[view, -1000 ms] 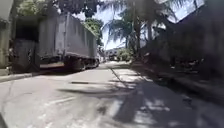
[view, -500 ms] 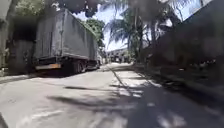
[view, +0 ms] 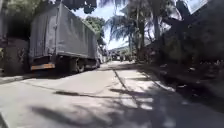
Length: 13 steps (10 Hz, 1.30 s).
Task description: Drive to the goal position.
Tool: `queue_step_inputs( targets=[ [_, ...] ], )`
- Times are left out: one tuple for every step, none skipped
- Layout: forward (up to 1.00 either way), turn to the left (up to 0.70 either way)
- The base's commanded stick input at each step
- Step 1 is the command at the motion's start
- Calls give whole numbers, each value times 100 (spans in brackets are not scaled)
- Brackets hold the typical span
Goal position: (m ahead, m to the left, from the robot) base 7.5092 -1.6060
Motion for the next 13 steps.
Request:
queue_step_inputs(
  targets=[
    [100,1],
    [100,1],
    [100,1],
    [100,1],
    [100,1],
    [100,1],
    [100,-12],
    [100,-39],
    [100,-14],
    [100,1],
    [100,1],
    [100,1],
    [100,-16]
  ],
)
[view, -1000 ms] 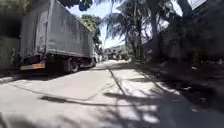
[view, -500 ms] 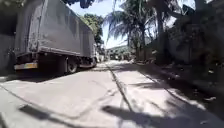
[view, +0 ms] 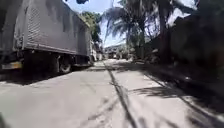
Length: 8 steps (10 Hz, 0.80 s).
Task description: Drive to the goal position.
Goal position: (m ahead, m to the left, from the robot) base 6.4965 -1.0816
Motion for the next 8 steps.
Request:
queue_step_inputs(
  targets=[
    [100,-39],
    [100,-3],
    [100,-21],
    [100,-12],
    [100,-4],
    [100,1],
    [100,1],
    [100,1]
  ],
)
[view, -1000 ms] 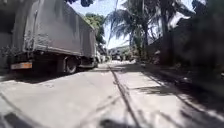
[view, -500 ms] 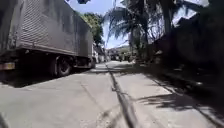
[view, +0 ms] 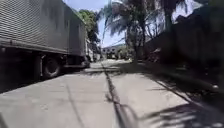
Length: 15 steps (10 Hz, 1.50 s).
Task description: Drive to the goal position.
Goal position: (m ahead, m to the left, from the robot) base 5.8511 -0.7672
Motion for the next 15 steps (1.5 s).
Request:
queue_step_inputs(
  targets=[
    [100,-18],
    [100,-39],
    [100,-39],
    [100,-18],
    [100,1],
    [100,1],
    [100,-33],
    [100,-39],
    [100,-31],
    [100,-17],
    [100,-4],
    [100,-17],
    [100,-27],
    [100,-4],
    [100,0]
  ],
)
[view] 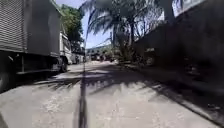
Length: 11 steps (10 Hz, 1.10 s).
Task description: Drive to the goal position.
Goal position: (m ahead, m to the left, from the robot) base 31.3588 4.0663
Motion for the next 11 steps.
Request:
queue_step_inputs(
  targets=[
    [100,1],
    [100,1],
    [100,1],
    [100,1],
    [100,1],
    [100,1],
    [100,1],
    [100,1],
    [100,1],
    [100,1],
    [100,1]
  ],
)
